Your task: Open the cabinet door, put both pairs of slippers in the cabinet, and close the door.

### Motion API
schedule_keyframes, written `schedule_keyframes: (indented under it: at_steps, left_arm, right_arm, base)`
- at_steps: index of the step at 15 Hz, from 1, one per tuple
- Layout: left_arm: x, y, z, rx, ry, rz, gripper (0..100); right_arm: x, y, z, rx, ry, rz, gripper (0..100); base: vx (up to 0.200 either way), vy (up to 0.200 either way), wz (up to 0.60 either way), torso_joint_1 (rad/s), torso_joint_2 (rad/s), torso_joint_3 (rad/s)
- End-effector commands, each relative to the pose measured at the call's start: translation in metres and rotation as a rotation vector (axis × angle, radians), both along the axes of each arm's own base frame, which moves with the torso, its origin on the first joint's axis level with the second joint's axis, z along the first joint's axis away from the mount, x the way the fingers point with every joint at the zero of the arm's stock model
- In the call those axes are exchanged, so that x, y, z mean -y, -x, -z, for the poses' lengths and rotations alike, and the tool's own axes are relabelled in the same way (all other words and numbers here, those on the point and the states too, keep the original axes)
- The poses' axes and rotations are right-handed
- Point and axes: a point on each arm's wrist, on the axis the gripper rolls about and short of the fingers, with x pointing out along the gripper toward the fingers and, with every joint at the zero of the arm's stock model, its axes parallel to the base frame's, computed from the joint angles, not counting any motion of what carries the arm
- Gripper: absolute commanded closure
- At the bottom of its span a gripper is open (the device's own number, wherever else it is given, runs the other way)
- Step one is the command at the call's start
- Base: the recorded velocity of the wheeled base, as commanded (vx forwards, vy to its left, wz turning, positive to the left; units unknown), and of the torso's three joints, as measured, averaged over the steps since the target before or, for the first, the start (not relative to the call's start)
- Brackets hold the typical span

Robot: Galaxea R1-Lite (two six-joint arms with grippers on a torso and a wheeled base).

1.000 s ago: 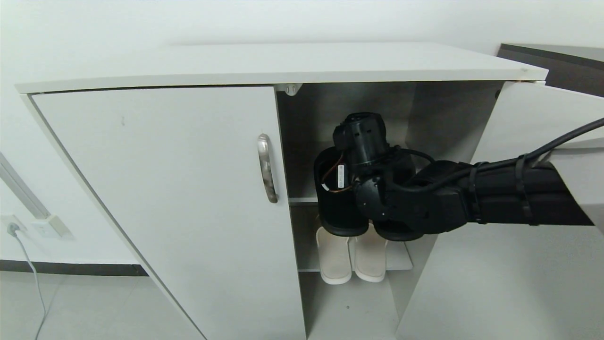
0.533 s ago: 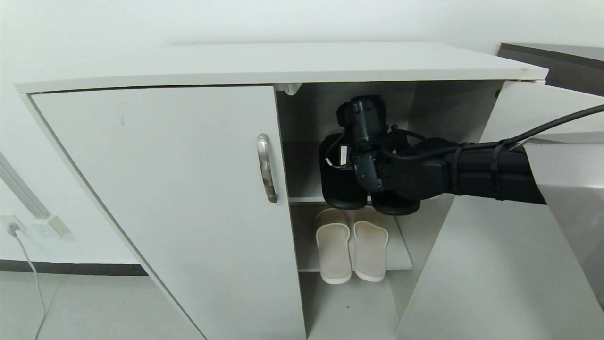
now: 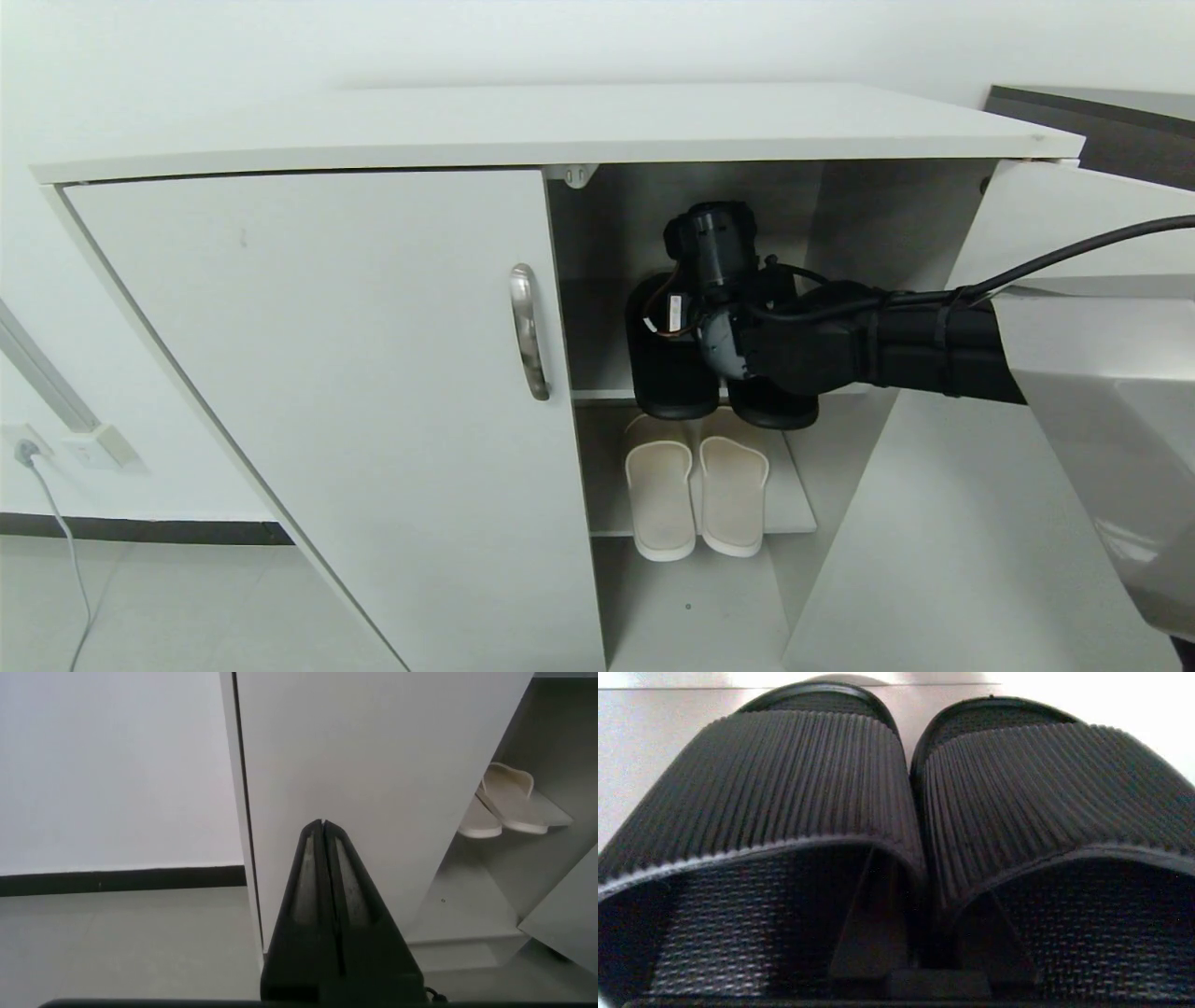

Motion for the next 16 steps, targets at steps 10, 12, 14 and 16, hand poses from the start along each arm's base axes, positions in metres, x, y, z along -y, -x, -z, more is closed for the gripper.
schedule_keyframes:
  at_steps: [10, 12, 14, 16]
  left_arm:
    - [0.000, 0.000, 0.000, -0.001, 0.002, 0.000, 100]
    - [0.000, 0.000, 0.000, -0.001, 0.002, 0.000, 100]
    - [0.000, 0.000, 0.000, -0.001, 0.002, 0.000, 100]
    - [0.000, 0.000, 0.000, -0.001, 0.000, 0.001, 100]
  right_arm:
    - [0.001, 0.031, -0.009, -0.013, 0.007, -0.031, 0]
    - [0.003, 0.040, -0.012, -0.003, 0.002, -0.038, 0]
    - [0.006, 0.048, -0.013, 0.003, 0.001, -0.039, 0]
    - [0.012, 0.058, -0.013, -0.003, 0.014, -0.034, 0]
  base:
    - [0.000, 0.000, 0.00, 0.000, 0.00, 0.000]
    - [0.000, 0.000, 0.00, 0.000, 0.00, 0.000]
    - [0.000, 0.000, 0.00, 0.000, 0.00, 0.000]
    - [0.000, 0.000, 0.00, 0.000, 0.00, 0.000]
